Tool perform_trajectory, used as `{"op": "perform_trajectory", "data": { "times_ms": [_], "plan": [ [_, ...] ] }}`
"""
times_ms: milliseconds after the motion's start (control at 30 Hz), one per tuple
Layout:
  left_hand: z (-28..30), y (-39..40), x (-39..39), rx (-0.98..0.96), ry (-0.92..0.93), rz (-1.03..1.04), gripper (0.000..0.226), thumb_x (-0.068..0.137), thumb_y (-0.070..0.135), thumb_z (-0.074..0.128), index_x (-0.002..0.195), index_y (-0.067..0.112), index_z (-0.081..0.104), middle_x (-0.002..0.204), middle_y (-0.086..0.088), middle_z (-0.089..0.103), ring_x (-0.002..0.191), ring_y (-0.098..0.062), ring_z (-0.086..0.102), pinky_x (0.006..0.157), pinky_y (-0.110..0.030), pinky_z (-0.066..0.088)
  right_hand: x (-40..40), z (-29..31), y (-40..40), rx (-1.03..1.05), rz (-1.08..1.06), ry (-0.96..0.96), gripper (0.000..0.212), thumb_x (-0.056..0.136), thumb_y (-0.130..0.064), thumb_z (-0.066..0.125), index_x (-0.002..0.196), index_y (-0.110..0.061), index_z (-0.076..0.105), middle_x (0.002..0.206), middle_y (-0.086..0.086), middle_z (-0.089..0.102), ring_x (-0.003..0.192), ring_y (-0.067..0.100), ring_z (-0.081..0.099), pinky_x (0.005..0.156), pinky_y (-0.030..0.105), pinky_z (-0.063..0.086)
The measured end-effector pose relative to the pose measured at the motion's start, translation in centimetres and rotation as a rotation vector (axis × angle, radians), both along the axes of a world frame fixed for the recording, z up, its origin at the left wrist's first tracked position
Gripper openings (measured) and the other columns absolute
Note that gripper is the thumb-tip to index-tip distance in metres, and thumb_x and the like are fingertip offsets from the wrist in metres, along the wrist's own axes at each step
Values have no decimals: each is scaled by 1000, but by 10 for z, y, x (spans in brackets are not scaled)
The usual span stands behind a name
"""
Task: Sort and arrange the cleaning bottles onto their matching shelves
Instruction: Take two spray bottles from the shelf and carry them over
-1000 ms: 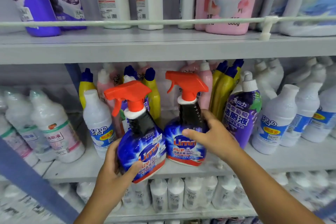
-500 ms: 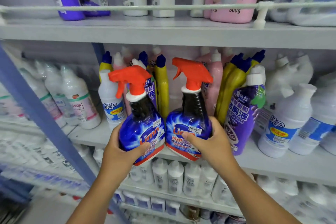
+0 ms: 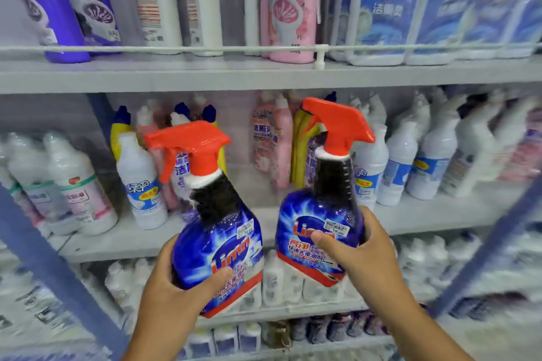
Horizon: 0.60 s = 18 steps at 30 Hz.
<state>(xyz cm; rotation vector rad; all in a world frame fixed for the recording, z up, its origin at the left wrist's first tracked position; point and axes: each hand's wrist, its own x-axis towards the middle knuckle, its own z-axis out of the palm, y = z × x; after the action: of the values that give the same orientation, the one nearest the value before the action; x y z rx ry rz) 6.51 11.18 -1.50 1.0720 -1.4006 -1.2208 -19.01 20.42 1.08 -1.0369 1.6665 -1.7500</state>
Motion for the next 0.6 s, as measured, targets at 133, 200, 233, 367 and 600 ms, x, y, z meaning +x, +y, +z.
{"op": "perform_trajectory", "data": {
  "times_ms": [133, 200, 233, 367, 600],
  "plan": [
    [-9, 19, -32, 27, 3, -133, 67, 64, 10, 94, 105, 52, 61, 97, 26, 75, 85, 2, 73, 68, -23, 56, -18, 0, 52, 23, -160, 13, 44, 74, -17, 90, 111, -26, 66, 99, -5, 79, 91, 15, 76, 73, 30, 63],
    [-9, 32, -53, 30, 9, -195, 66, 64, 12, 94, 103, 55, 62, 98, 25, 75, 86, 2, 72, 72, -25, 54, -30, 0, 80, 20, -231, 0, 44, 73, -17, 90, 110, -28, 68, 99, -4, 79, 92, 17, 77, 75, 34, 64],
    [-6, 39, -64, 25, 15, -235, 67, 64, 12, 94, 101, 58, 63, 99, 23, 76, 87, 1, 72, 74, -26, 54, -38, 0, 94, 20, -266, -7, 45, 72, -17, 91, 110, -29, 69, 100, -3, 79, 92, 19, 77, 78, 40, 64],
    [6, 67, -116, -3, 30, -367, 69, 64, 10, 93, 95, 64, 63, 100, 18, 77, 89, -5, 74, 78, -32, 57, -71, 5, 144, -11, -399, -25, 45, 70, -20, 91, 107, -31, 69, 98, -5, 79, 90, 17, 77, 83, 45, 62],
    [17, 132, -242, -2, 75, -485, 73, 54, 20, 99, 111, 47, 64, 104, 13, 78, 93, -11, 75, 79, -36, 59, -179, 9, 231, -57, -517, -41, 43, 71, -16, 91, 103, -32, 67, 93, -10, 79, 83, 13, 77, 65, 30, 61]
  ]
}}
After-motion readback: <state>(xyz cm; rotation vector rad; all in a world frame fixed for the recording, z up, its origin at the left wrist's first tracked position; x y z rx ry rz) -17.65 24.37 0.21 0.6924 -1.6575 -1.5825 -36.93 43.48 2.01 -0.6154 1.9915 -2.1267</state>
